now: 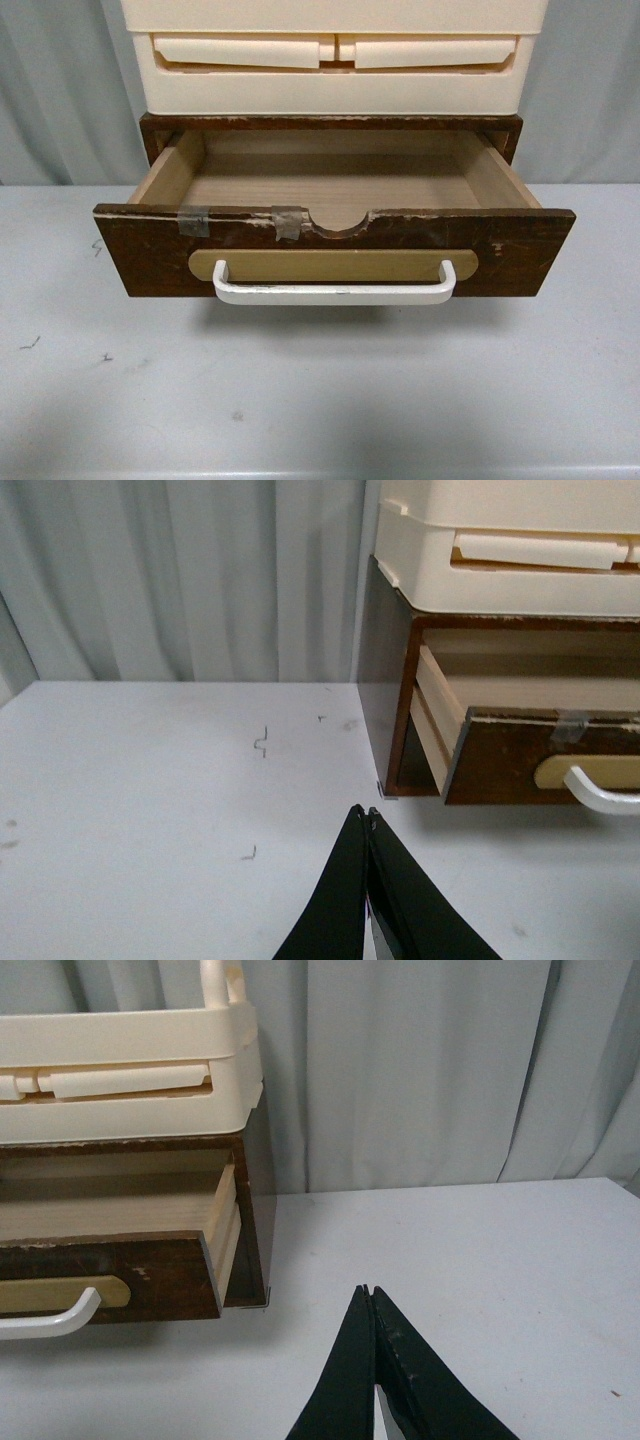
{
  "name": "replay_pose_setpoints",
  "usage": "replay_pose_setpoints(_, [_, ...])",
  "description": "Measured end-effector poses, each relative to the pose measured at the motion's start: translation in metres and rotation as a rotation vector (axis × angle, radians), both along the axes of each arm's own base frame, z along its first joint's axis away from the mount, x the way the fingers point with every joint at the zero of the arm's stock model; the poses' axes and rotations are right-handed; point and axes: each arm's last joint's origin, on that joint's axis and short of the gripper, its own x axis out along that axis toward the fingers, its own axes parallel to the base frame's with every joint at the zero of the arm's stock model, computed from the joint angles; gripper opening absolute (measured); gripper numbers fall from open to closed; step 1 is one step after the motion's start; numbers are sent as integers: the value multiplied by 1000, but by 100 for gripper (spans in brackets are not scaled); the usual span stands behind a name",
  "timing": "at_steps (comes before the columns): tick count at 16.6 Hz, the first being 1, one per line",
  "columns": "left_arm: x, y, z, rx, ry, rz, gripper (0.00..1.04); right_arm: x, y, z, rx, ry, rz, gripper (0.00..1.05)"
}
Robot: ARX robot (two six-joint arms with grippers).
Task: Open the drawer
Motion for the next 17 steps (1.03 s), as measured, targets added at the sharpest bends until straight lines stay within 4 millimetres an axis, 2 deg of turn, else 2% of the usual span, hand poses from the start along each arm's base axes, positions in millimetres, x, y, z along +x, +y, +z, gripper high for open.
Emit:
replay_pose_setpoints(2, [-4, 0, 6, 0, -61, 4, 2, -2, 0, 0, 0, -1, 2, 2])
replay_pose_setpoints(8, [-4, 0, 4, 0, -50, 2, 2, -5, 0, -2, 0, 12, 1, 2])
replay_pose_setpoints(9, [-4, 0, 3, 0, -45, 2, 2, -11, 0, -7, 0, 56, 3, 2])
replay_pose_setpoints(10, [-4, 0, 3, 0, -46, 2, 2, -15, 0, 0, -1, -15, 3, 2])
replay_pose_setpoints(12, [-4, 0, 3, 0, -46, 3, 2, -14, 0, -3, -1, 7, 3, 2])
replay_pose_setpoints(13, [-4, 0, 3, 0, -46, 2, 8, -14, 0, -4, -3, 10, 3, 4])
replay_pose_setpoints(17, [-4, 0, 3, 0, -46, 2, 73, -14, 0, -3, -3, 9, 3, 71])
